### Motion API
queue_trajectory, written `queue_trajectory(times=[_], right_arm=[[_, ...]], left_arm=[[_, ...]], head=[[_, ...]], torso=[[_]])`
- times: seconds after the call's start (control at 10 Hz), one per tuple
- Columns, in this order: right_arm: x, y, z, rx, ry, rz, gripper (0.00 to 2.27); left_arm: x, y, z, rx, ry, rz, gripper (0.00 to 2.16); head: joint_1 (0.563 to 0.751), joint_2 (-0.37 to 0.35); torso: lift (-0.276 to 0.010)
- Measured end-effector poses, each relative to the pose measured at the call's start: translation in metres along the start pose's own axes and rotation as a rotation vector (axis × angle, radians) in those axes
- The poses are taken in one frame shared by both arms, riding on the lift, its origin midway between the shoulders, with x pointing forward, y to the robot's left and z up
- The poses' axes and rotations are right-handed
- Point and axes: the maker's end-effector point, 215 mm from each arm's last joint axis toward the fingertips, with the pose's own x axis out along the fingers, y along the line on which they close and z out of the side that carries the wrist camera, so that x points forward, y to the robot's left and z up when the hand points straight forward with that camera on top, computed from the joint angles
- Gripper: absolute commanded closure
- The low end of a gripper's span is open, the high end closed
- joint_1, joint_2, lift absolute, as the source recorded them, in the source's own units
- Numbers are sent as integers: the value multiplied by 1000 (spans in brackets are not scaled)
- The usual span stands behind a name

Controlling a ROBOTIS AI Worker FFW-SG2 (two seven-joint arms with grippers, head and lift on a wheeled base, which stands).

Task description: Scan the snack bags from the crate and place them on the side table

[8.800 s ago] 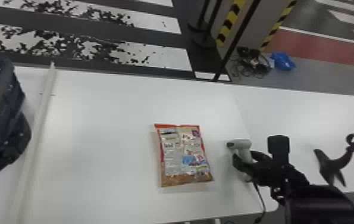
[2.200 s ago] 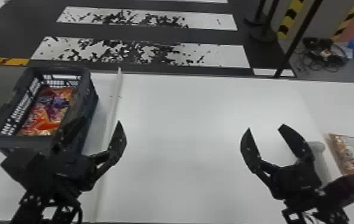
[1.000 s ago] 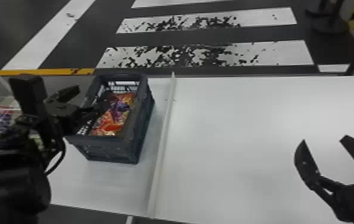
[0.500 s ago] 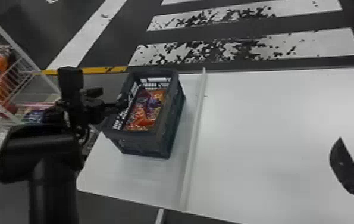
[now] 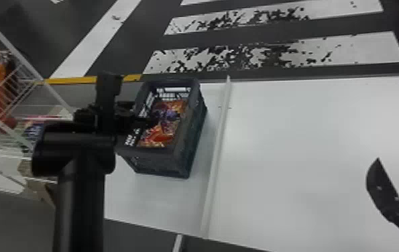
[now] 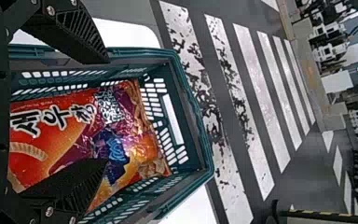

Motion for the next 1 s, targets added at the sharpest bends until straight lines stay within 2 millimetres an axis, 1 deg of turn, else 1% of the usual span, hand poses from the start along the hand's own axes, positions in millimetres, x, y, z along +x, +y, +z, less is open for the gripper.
queue_trajectory(times=[0.4,0.7,0.9,1.0], right_arm=[[1,0,1,-2,-2,2,66],[3,-1,3,-3,-5,3,66],[4,-2,2,-5,-2,4,66],[5,-2,1,-5,0,6,66]], left_arm=[[45,-16,-12,36,106,-67,137],[81,-40,-15,49,176,-142,137],[97,-48,-24,60,239,-164,137],[102,-50,-30,59,262,-171,259]], head=[[695,300],[695,270],[695,260],[695,259]], torso=[[-94],[-94],[-94],[-94]])
